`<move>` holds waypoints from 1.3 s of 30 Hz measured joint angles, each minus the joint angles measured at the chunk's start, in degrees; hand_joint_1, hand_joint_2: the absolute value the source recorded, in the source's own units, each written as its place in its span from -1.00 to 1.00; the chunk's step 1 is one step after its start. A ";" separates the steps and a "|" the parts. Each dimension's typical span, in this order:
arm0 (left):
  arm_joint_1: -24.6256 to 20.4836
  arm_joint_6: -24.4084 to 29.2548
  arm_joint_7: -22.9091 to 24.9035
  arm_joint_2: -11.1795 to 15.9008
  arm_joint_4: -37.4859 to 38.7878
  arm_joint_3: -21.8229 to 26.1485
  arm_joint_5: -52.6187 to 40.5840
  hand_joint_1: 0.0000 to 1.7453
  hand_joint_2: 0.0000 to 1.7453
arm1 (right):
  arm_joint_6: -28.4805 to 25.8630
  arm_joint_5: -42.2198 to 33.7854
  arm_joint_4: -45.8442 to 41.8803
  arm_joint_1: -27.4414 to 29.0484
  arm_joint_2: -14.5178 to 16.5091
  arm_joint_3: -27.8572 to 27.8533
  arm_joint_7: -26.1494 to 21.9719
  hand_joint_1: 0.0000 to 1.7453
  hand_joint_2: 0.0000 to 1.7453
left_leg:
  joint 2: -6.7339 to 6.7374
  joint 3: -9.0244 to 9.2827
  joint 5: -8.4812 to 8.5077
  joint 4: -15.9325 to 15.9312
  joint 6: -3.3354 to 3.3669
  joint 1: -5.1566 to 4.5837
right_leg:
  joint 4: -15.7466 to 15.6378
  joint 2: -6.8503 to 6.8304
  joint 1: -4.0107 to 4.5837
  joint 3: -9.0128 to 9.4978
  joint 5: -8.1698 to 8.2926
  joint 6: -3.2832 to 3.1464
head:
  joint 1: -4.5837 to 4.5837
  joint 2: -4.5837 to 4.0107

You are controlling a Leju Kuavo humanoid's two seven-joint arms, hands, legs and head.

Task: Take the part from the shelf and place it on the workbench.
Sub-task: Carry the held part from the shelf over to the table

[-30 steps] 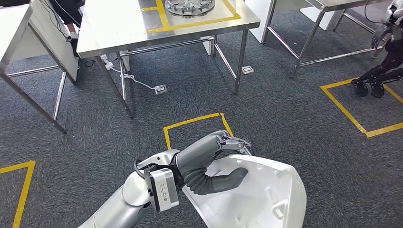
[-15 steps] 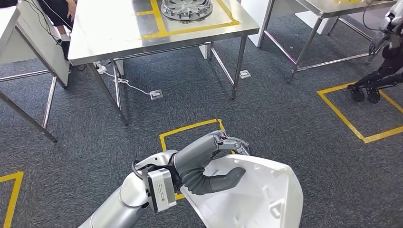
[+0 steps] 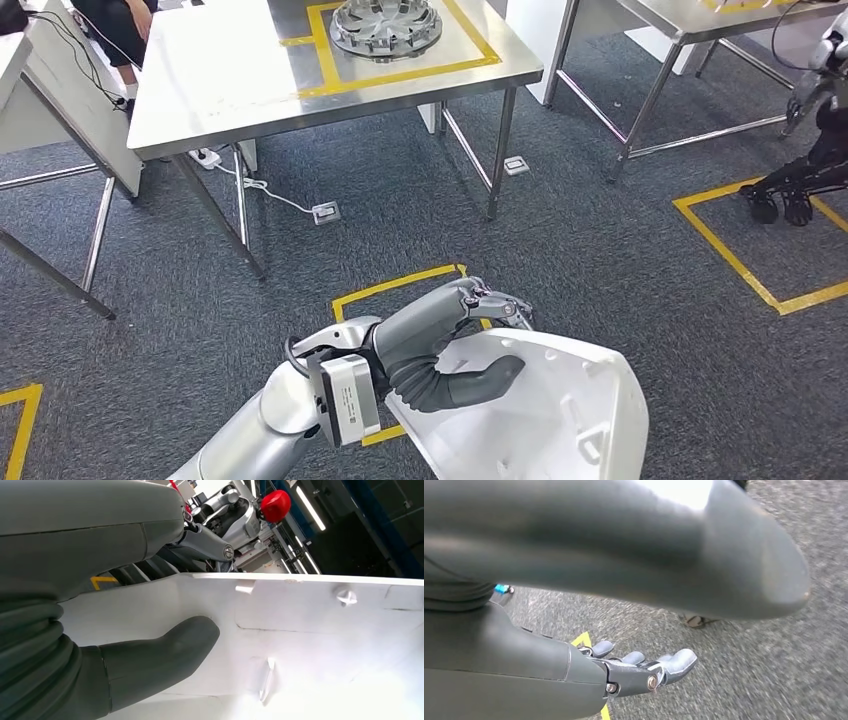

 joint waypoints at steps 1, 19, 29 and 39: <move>-0.09 -0.01 -0.02 -0.02 0.01 0.00 0.00 1.00 1.00 | -0.02 0.04 0.00 -0.02 0.00 0.01 0.09 -1.00 -1.00 | 0.00 -1.09 -0.58 2.25 -0.25 0.08 | -0.04 0.10 -0.03 0.59 -0.32 -0.36 | -0.11 0.00; -0.65 -0.19 -0.09 -0.41 0.52 -0.04 0.05 1.00 1.00 | -0.58 0.34 -0.02 -0.62 0.04 0.25 0.74 -1.00 -1.00 | -0.24 -5.57 5.41 -1.99 2.98 -0.14 | 12.92 0.56 0.29 -1.06 -9.09 1.95 | -0.21 0.00; -0.73 -0.19 0.09 -0.66 0.72 -0.11 0.12 1.00 1.00 | 0.12 0.43 -0.02 -0.17 -0.08 0.33 0.90 -1.00 -1.00 | -0.46 -0.33 0.37 -1.30 0.82 -0.37 | 0.05 -0.01 0.31 -1.32 0.84 0.56 | 0.10 0.01; -0.53 -0.16 0.09 -0.45 0.66 -0.11 0.20 1.00 1.00 | 0.16 0.35 -0.02 -0.14 -0.22 0.79 0.54 -1.00 -1.00 | -0.21 -10.61 0.26 8.05 -0.23 0.21 | -0.33 0.03 0.13 4.55 -3.57 -0.39 | -0.45 0.01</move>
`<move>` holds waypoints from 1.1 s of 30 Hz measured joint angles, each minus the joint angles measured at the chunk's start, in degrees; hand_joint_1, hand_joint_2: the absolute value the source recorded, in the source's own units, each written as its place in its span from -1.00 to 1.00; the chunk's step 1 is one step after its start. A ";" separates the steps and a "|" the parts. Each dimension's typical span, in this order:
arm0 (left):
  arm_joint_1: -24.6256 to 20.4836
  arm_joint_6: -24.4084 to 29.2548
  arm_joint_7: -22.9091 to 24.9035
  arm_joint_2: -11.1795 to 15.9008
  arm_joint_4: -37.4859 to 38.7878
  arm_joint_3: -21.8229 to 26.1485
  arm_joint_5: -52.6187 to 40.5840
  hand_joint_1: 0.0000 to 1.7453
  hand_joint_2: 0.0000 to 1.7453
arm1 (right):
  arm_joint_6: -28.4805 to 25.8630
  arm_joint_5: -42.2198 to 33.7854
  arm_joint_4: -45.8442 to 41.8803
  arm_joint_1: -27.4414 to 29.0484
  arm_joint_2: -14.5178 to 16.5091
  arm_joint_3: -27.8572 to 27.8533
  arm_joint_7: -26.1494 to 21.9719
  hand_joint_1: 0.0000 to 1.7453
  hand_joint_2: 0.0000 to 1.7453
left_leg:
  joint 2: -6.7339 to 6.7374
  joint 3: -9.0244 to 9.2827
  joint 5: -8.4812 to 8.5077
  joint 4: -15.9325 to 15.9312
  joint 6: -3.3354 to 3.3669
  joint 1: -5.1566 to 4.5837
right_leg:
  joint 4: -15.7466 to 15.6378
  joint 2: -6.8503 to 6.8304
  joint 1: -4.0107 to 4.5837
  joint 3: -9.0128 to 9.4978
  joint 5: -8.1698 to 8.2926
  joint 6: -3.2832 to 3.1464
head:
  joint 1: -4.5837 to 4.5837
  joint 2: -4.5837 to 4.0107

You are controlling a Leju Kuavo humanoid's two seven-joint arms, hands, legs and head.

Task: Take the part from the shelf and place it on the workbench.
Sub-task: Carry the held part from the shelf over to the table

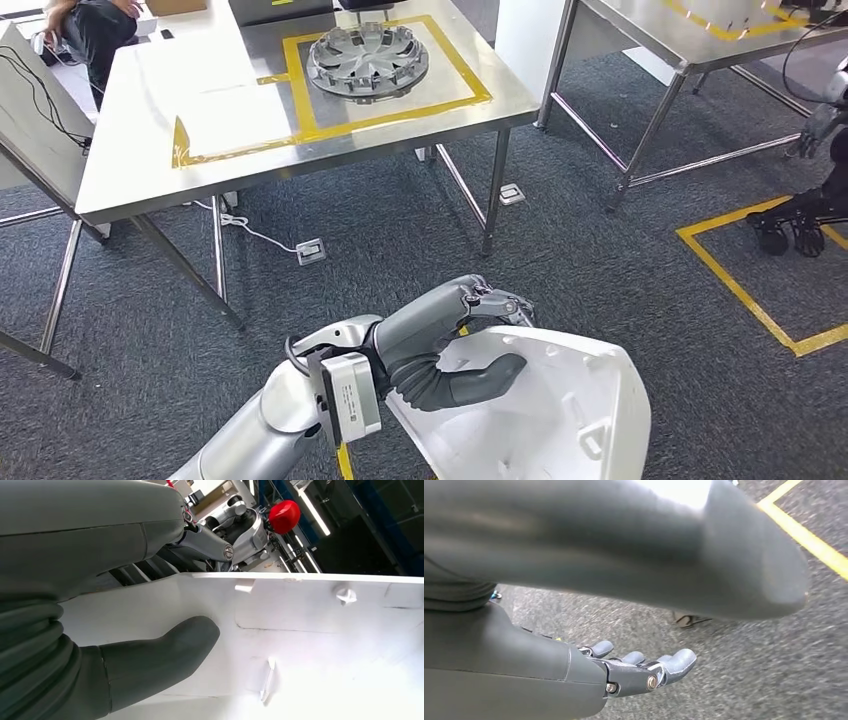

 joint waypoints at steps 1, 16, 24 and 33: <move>0.02 0.00 -0.01 0.03 0.02 0.00 0.00 1.00 1.00 | -0.09 -0.04 0.00 -0.04 0.01 -0.01 -0.03 -1.00 -1.00 | 0.12 0.74 3.01 -3.72 0.31 -0.10 | 0.06 0.01 0.05 0.71 -0.59 0.22 | -0.02 0.00; 0.25 0.00 0.02 -0.27 -0.16 0.02 0.00 1.00 1.00 | -0.24 -0.10 -0.02 0.03 -0.32 -0.01 -0.04 -1.00 -1.00 | -0.78 8.61 1.75 -9.60 3.07 -0.46 | 5.81 0.12 0.59 -7.35 0.81 2.09 | 0.64 -0.01; 0.27 0.00 0.15 -0.23 -0.27 0.02 -0.01 1.00 1.00 | -0.40 -0.09 -0.04 0.09 -0.41 -0.01 -0.04 -1.00 -1.00 | -0.61 7.08 -0.29 -3.18 0.83 -0.64 | -0.66 0.23 0.50 -3.37 3.52 -0.24 | 0.52 0.00; 0.71 -0.01 0.23 0.29 -0.33 -0.02 0.00 1.00 1.00 | -0.64 0.83 -0.05 0.22 -0.36 0.64 1.26 -1.00 -1.00 | 1.22 0.42 5.37 -6.64 0.37 0.16 | -0.49 -0.39 0.22 2.50 -1.92 0.76 | -0.02 0.00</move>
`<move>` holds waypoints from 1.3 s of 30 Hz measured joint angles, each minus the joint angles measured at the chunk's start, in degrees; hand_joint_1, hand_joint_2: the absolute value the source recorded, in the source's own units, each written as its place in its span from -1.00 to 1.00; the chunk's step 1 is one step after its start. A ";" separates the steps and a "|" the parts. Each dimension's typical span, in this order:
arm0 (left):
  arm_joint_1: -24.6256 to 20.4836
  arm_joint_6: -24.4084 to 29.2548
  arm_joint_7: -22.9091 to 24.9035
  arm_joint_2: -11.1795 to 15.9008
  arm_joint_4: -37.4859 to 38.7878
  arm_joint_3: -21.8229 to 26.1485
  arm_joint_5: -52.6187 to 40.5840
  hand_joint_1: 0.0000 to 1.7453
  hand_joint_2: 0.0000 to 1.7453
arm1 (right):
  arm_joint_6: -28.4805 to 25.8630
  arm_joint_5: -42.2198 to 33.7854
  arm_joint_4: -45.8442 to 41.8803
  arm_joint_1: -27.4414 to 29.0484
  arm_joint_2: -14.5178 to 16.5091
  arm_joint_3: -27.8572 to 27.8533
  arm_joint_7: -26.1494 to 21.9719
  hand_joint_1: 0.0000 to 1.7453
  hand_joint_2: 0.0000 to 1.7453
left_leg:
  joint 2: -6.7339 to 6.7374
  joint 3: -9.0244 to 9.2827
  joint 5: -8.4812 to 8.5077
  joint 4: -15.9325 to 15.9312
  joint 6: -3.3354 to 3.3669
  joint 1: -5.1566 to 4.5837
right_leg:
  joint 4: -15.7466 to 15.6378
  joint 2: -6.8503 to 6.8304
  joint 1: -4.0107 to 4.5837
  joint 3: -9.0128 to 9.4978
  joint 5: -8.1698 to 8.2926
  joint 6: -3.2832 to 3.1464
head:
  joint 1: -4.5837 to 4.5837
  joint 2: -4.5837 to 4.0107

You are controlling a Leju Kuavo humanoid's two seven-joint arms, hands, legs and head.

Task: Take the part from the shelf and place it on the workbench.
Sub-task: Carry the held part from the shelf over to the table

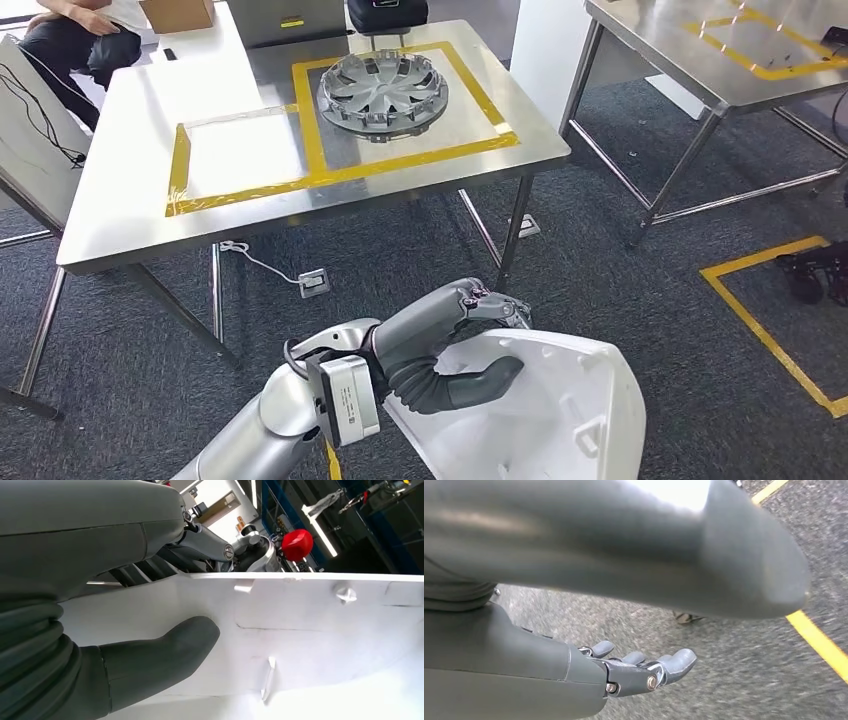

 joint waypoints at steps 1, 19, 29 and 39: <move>0.01 0.03 0.05 0.02 -0.05 -0.03 0.00 1.00 1.00 | -0.18 -0.01 -0.02 -0.03 0.00 0.04 -0.11 -1.00 -1.00 | 0.05 0.24 1.16 -1.13 0.34 -0.04 | 0.22 -0.12 0.11 0.45 -0.52 0.44 | -0.01 0.00; 0.09 0.55 0.48 0.10 -0.71 -0.24 -0.02 1.00 1.00 | -0.62 -0.25 -0.07 -0.05 -0.06 0.07 -0.05 -1.00 -1.00 | -1.60 7.26 -3.75 -1.17 0.98 -0.72 | 0.76 0.38 0.81 -6.92 4.93 -0.57 | 0.71 -0.01; 0.29 0.62 0.43 0.72 -0.73 -0.24 -0.02 1.00 1.00 | -0.51 -0.23 -0.07 0.01 0.01 0.11 -0.36 -1.00 -1.00 | -1.28 -1.21 -2.26 4.68 -0.40 0.07 | 0.43 0.67 0.34 -1.05 0.73 -0.94 | 0.16 0.00; 0.26 0.88 0.11 0.80 -0.79 -0.29 -0.17 1.00 1.00 | -0.13 0.50 -0.08 -0.32 0.10 0.52 -1.84 -1.00 -1.00 | -1.70 3.87 -0.92 -1.81 3.02 -0.13 | 12.91 0.72 0.10 -6.25 -5.07 1.86 | 0.57 0.00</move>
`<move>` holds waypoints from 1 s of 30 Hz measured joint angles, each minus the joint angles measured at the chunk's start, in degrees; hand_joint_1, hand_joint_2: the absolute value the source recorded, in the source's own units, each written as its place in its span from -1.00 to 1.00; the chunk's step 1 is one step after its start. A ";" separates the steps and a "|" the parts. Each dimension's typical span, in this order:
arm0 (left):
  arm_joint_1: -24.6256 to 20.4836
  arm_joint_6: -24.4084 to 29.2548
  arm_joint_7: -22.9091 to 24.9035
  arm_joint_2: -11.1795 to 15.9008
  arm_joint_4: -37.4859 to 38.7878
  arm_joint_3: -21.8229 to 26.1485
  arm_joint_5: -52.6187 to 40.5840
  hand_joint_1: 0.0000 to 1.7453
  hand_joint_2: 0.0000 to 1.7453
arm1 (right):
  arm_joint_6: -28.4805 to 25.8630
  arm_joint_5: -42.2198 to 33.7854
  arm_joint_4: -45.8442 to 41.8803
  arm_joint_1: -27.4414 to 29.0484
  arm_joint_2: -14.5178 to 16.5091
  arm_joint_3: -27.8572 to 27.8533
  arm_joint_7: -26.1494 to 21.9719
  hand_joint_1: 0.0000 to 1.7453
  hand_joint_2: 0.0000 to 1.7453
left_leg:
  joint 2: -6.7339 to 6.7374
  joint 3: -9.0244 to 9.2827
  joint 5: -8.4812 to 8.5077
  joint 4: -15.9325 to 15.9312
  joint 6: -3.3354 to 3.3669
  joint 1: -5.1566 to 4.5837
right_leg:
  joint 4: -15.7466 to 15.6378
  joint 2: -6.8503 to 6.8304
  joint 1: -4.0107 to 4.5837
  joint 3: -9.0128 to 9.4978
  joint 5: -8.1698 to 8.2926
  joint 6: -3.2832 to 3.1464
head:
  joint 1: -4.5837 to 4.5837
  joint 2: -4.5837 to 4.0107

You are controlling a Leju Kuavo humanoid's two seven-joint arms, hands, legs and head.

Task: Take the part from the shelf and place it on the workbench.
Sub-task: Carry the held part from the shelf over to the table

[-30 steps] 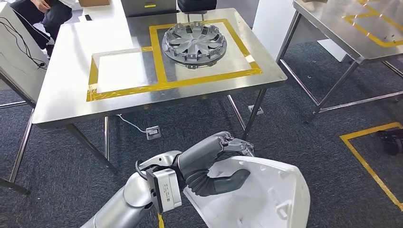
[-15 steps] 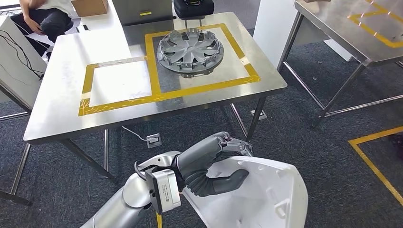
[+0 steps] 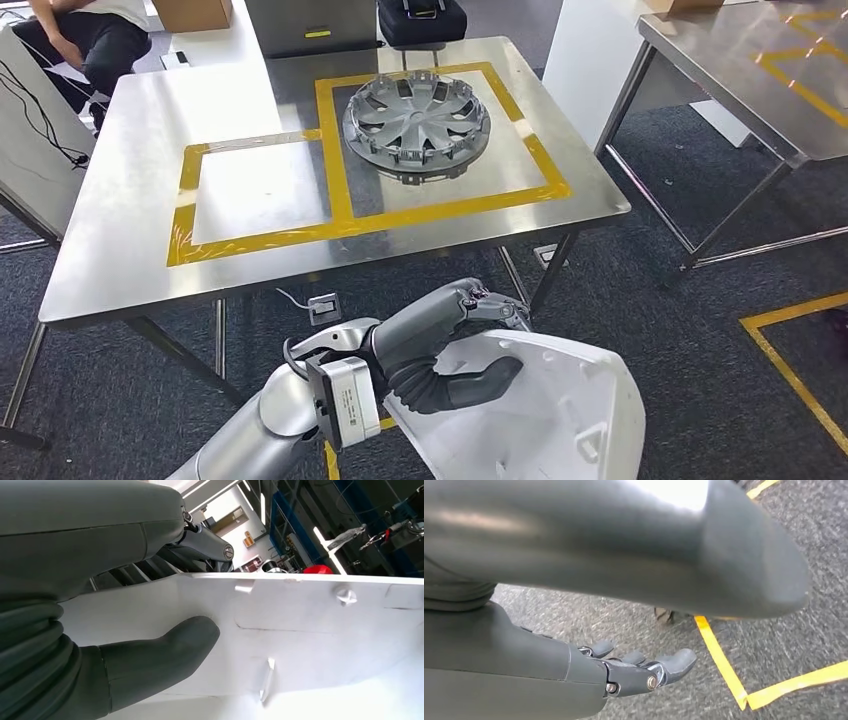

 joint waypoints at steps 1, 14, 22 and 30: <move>0.08 0.00 0.00 0.01 0.02 -0.01 0.00 1.00 1.00 | 0.11 0.20 0.00 0.12 0.00 0.18 0.04 -1.00 -1.00 | -0.31 0.42 -0.45 0.01 -0.02 -0.02 | 2.24 0.00 -0.06 -2.21 -0.90 0.22 | 0.03 0.00; 0.07 0.28 -0.14 0.17 -0.20 -0.02 -0.04 1.00 1.00 | -0.56 0.52 0.00 0.32 -0.02 0.90 0.63 -1.00 -1.00 | -0.46 1.54 -5.99 7.14 -3.26 0.00 | -12.64 0.58 -0.31 1.67 8.71 -2.60 | -0.19 0.00; 0.60 0.38 -0.20 0.69 -0.18 -0.02 -0.07 1.00 1.00 | -0.53 0.65 0.00 0.39 0.00 1.03 0.43 -1.00 -1.00 | 0.38 -4.55 1.12 3.06 -2.94 0.07 | -12.59 0.56 -0.18 7.15 3.79 -2.06 | -0.57 0.00; 0.49 0.44 -0.30 0.61 -0.52 -0.02 -0.17 1.00 1.00 | -0.06 1.78 0.00 0.02 -0.01 2.23 0.47 -1.00 -1.00 | -0.76 -1.37 1.09 0.04 -0.38 0.23 | -2.08 0.07 -0.18 2.54 0.32 0.21 | -0.15 -0.01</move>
